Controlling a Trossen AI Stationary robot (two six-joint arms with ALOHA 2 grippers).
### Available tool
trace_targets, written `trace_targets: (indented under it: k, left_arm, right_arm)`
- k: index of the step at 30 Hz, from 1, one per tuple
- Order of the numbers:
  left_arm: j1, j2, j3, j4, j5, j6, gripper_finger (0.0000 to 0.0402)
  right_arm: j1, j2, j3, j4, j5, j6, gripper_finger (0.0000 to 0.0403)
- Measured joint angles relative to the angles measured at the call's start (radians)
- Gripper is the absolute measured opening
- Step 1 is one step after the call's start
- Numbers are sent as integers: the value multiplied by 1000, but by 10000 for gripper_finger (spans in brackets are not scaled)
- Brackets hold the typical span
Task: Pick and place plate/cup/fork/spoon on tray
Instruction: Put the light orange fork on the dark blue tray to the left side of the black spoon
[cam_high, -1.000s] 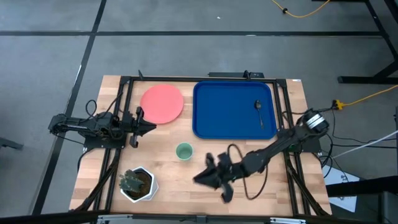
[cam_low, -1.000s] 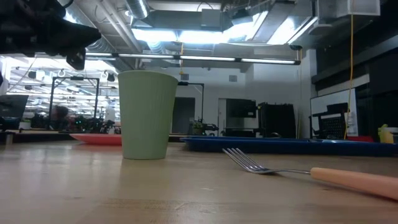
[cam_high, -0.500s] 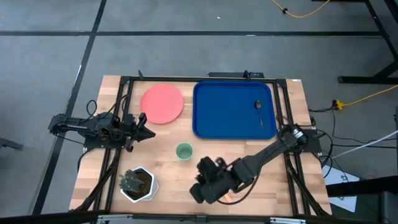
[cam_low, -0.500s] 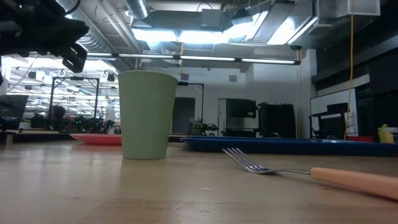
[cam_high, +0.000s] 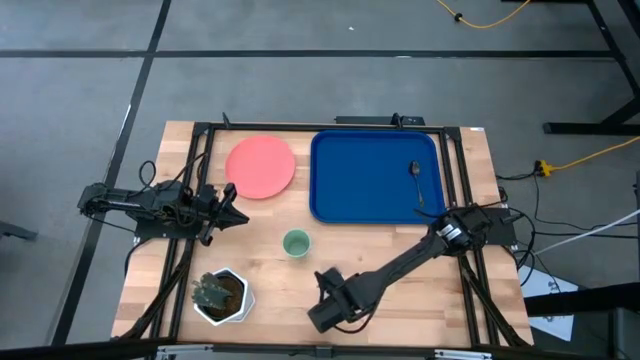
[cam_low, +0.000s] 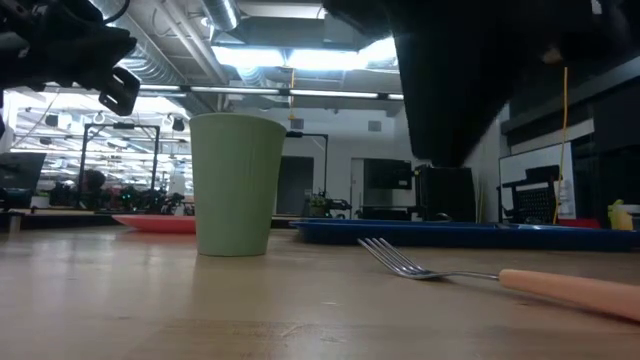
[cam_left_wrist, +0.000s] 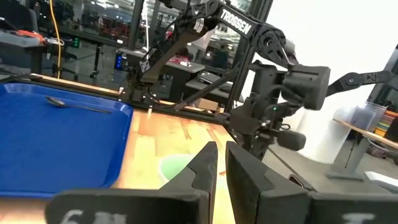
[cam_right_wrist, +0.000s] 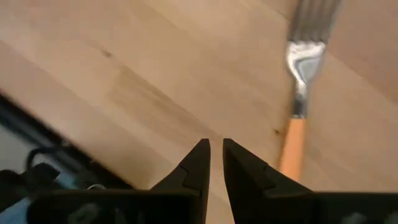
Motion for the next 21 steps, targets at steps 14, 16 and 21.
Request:
trace_targets:
  k: [14,16,21]
  left_arm:
    - [0,0,0,0,2,0,27]
    - [0,0,0,0,2,0,27]
    - [0,0,0,0,2,0,27]
  right_arm:
    - [94,1,0,-142,128,165,49]
    - [108,1,0,-93,172,165,49]
    - [119,1,0,35,193,165,49]
